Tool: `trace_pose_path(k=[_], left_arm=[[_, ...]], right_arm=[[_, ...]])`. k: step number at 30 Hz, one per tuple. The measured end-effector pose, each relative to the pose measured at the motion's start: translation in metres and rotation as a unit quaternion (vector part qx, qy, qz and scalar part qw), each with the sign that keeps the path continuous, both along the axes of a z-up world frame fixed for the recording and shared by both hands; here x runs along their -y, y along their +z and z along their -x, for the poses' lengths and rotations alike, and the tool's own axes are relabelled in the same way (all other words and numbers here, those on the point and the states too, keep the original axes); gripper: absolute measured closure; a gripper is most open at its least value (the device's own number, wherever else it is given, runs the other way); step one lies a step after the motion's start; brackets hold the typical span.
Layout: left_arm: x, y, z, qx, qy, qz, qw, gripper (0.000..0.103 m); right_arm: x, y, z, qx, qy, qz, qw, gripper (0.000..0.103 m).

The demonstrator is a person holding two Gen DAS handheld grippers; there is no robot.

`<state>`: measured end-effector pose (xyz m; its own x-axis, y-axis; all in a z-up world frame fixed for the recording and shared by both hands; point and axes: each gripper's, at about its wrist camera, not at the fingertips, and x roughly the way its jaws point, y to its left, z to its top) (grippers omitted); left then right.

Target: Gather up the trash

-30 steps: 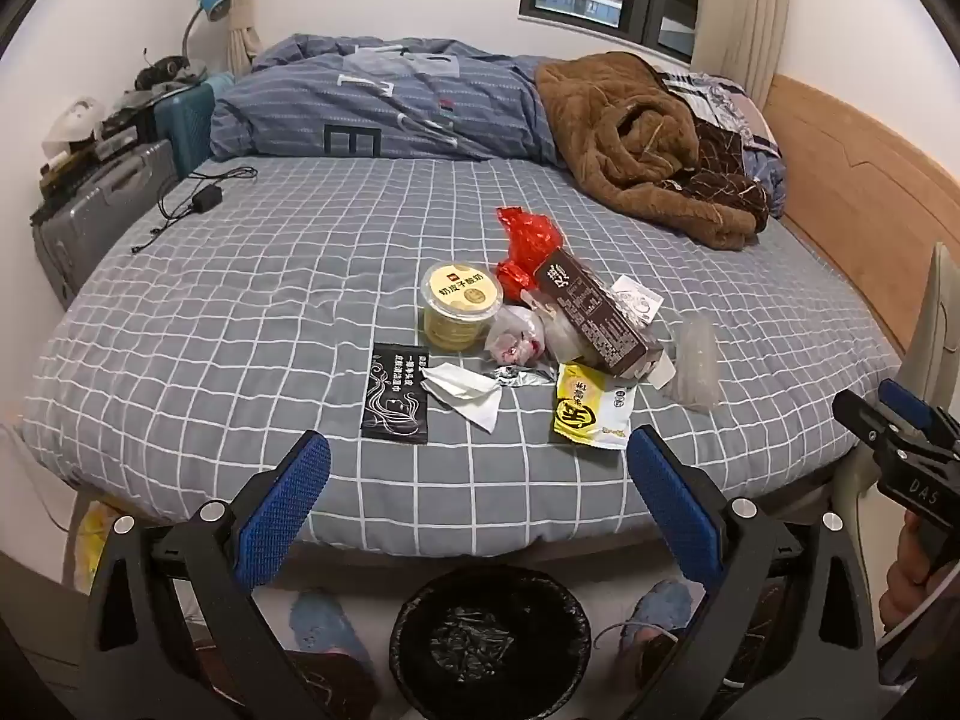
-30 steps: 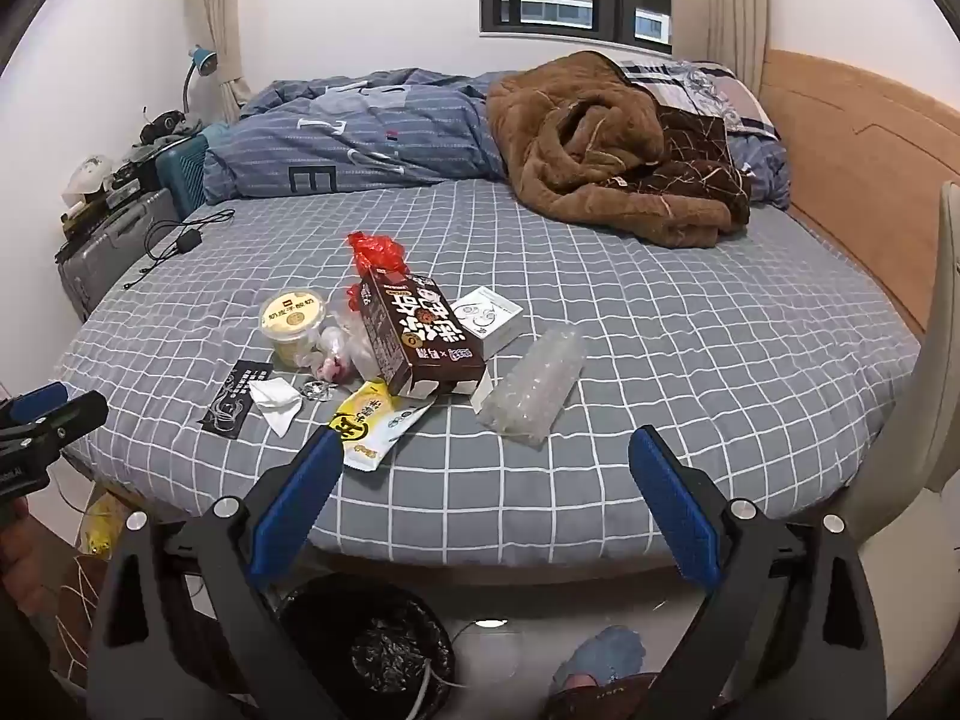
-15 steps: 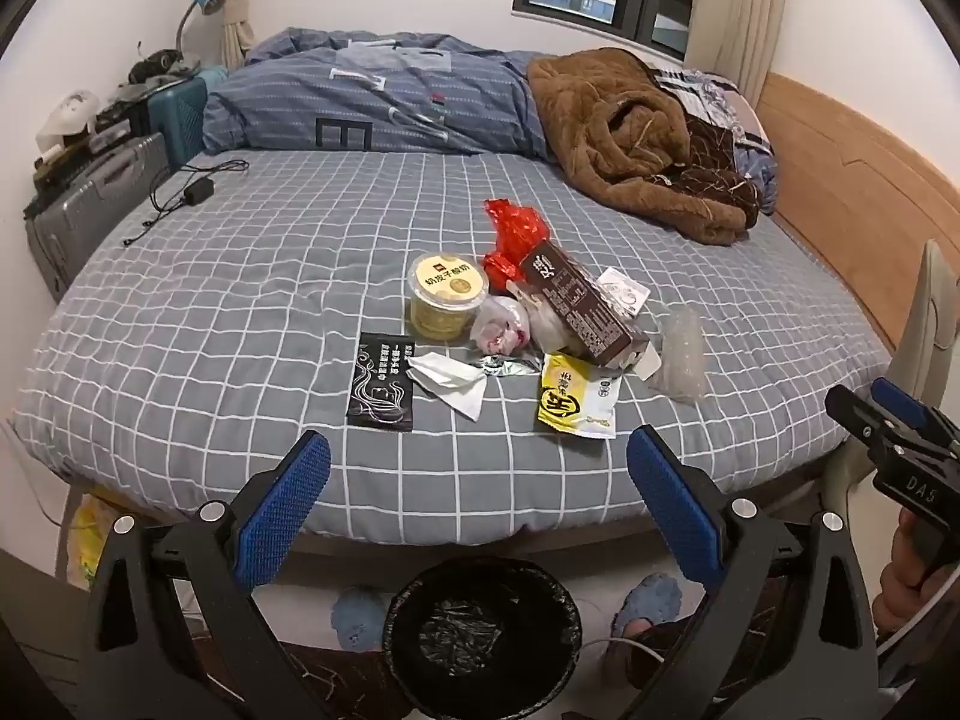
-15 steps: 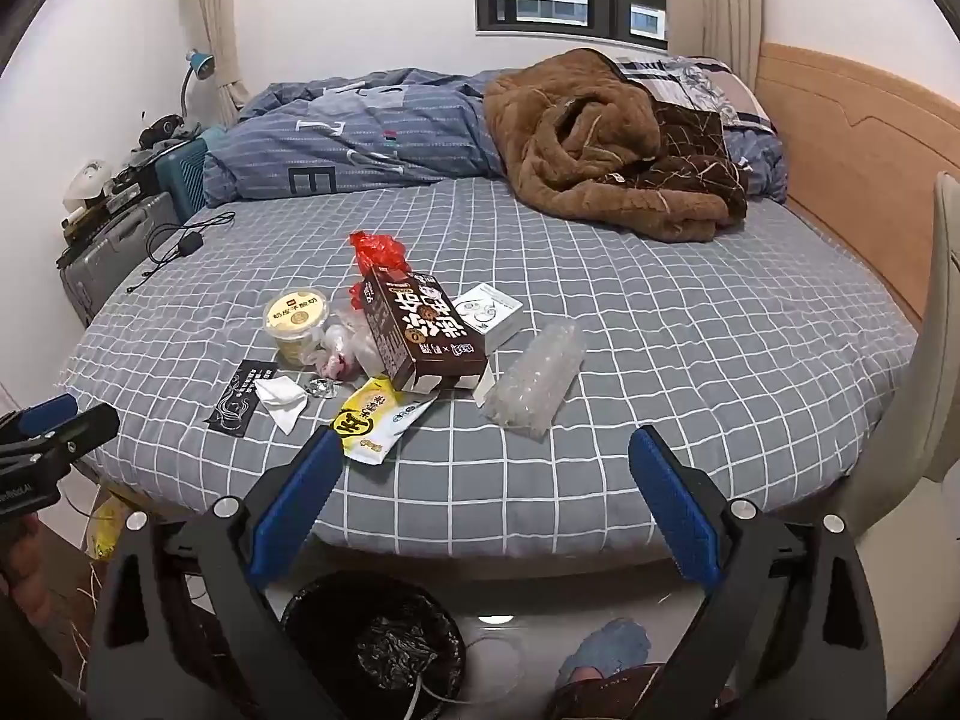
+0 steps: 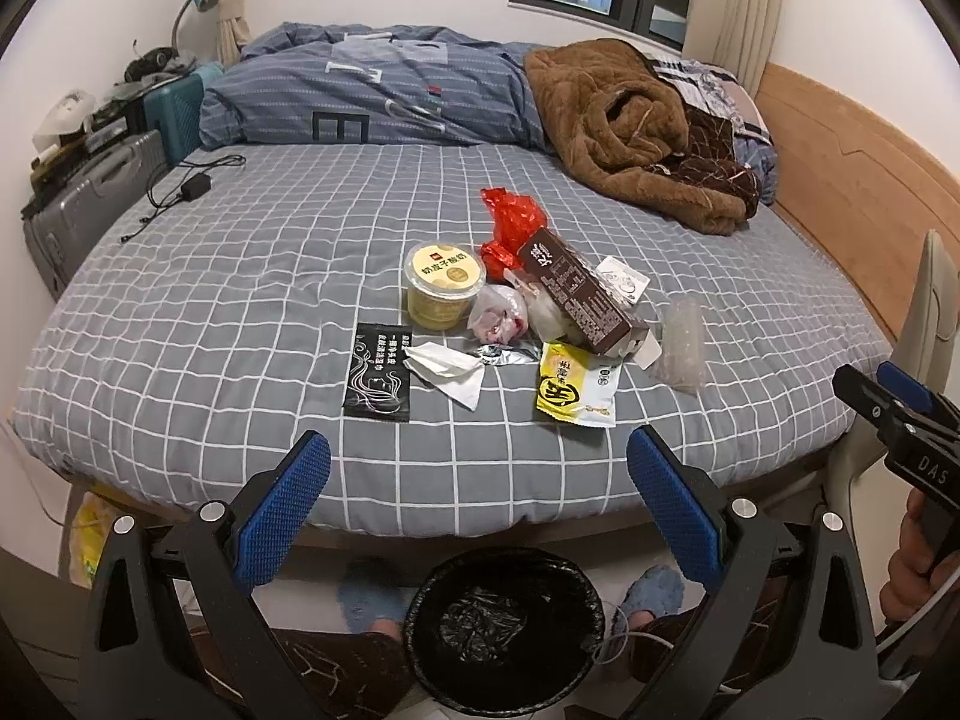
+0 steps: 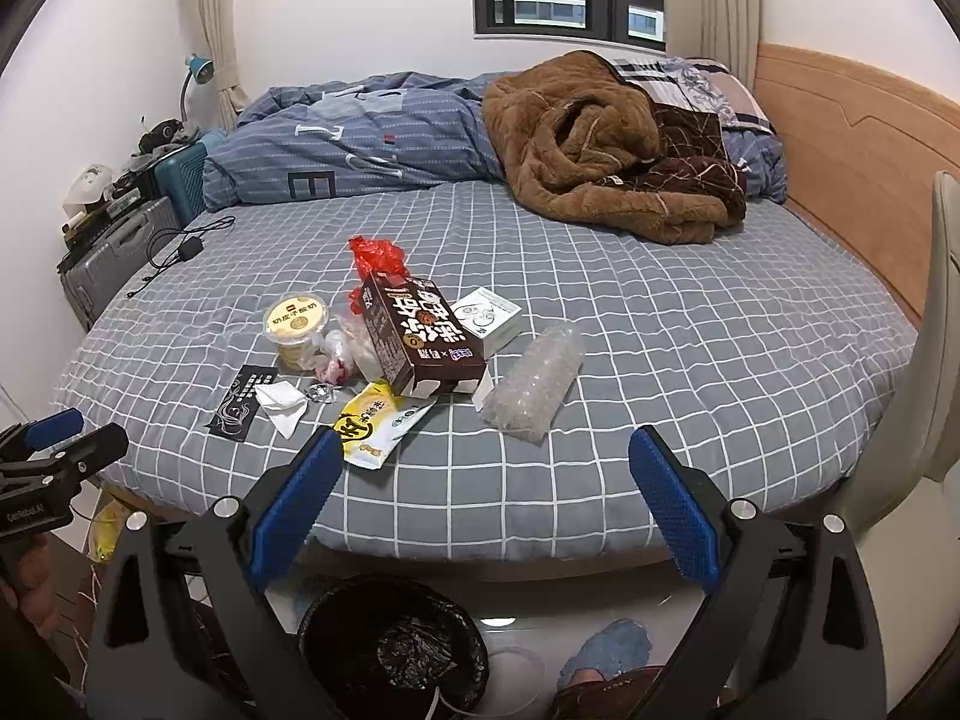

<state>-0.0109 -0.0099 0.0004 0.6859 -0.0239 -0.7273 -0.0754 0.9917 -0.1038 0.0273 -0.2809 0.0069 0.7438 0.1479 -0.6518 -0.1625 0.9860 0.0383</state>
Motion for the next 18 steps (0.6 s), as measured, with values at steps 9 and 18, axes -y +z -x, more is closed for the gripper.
trace_pose_path(k=[9,18], left_arm=[[-0.007,-0.014,-0.026,0.000,-0.007,0.007,0.9999,0.006],[-0.008,-0.023,-0.047,0.005,-0.002,0.025,0.9997,0.006]], right_arm=[[0.000,-0.009,-0.026,-0.007,-0.003,0.008,1.000,0.011],[0.000,-0.019,-0.047,-0.015,-0.003,0.015,1.000,0.011]])
